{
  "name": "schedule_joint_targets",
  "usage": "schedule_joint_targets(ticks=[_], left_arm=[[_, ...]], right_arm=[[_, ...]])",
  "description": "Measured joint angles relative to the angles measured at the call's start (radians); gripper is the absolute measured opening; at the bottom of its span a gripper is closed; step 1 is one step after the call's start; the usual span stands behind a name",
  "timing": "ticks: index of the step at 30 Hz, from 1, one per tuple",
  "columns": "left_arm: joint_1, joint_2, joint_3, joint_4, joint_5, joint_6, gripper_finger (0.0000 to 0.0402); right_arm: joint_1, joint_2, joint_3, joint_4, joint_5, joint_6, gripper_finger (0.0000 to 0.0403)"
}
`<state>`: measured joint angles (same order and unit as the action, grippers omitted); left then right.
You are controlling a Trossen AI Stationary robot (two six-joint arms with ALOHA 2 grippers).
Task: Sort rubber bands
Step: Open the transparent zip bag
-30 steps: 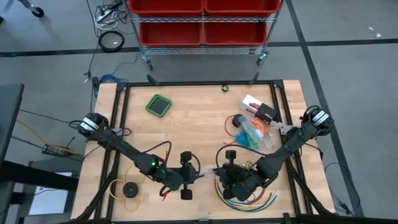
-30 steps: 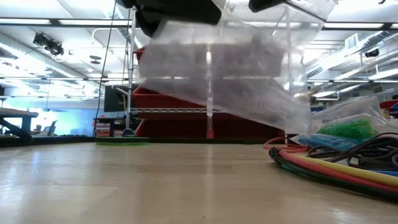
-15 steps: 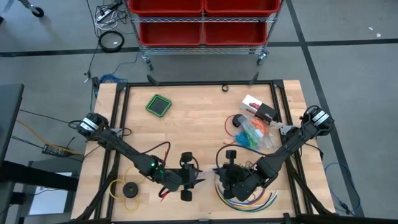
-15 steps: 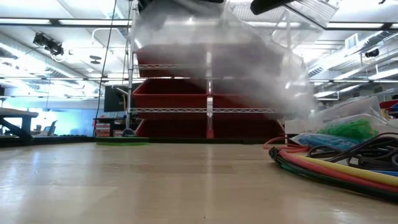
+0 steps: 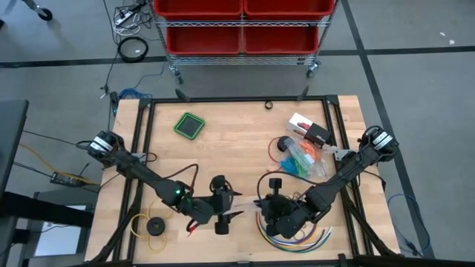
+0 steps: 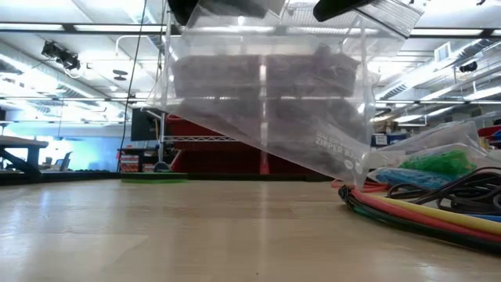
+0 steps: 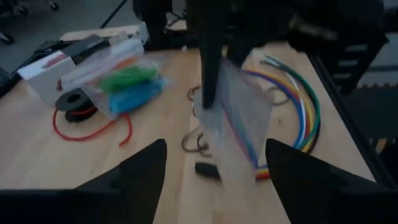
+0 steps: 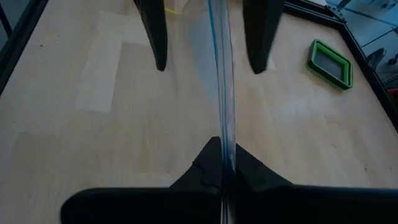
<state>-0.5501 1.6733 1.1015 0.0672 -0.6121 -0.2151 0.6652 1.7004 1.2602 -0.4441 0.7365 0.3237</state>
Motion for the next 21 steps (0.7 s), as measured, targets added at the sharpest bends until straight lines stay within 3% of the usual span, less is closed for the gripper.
schedule_joint_targets(ticks=[3,6,14,21], left_arm=[[0.008,0.000,0.000,0.035,0.000,0.003,0.0268],[0.014,0.000,0.000,0.018,0.019,0.005,0.0226],[0.012,0.001,0.000,0.029,0.048,0.116,0.0017],[-0.016,0.001,0.000,0.004,0.025,0.234,0.0004]], right_arm=[[0.000,0.000,0.000,0.002,-0.005,0.000,0.0000],[0.000,0.000,0.000,0.003,-0.007,0.000,0.0000],[-0.001,0.000,0.000,0.002,-0.009,0.000,0.0000],[0.001,-0.030,0.000,0.002,-0.052,0.024,0.0026]])
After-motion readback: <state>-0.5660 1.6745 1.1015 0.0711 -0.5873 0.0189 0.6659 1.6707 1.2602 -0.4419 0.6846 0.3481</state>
